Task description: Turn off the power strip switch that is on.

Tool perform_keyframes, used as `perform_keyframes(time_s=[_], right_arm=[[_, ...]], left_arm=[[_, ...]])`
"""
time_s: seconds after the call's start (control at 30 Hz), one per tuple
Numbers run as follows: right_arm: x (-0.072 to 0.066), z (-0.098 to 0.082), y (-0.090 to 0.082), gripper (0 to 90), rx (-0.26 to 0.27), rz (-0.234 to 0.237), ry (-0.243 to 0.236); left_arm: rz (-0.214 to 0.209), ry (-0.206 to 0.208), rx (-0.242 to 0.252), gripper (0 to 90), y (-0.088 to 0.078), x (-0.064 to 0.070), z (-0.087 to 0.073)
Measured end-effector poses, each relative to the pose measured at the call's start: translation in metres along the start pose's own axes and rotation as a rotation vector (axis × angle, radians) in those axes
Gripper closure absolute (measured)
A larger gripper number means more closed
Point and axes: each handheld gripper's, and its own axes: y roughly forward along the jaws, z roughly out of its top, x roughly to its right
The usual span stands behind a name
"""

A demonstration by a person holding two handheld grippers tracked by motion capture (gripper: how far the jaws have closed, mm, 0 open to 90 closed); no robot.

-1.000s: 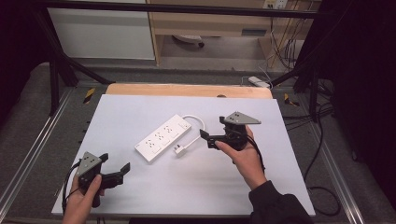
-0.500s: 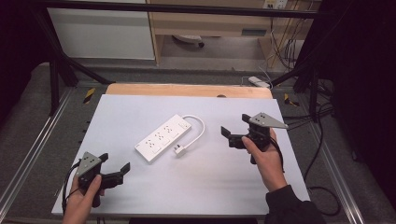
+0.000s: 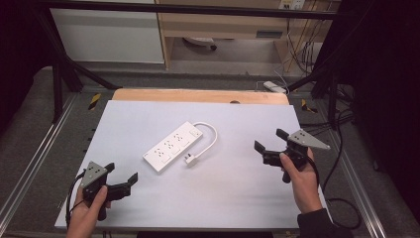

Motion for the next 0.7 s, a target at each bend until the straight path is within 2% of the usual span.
perform_keyframes(time_s=[0.4, 0.7], right_arm=[[0.017, -0.029, -0.025, 4.6, -0.021, -0.05, 0.044], [0.019, -0.051, -0.033, 4.9, -0.063, -0.073, 0.013]], left_arm=[[-0.003, 0.006, 0.001, 5.7, 0.0, 0.0, 0.0], [-0.01, 0.009, 0.008, 5.6, -0.001, 0.001, 0.001]])
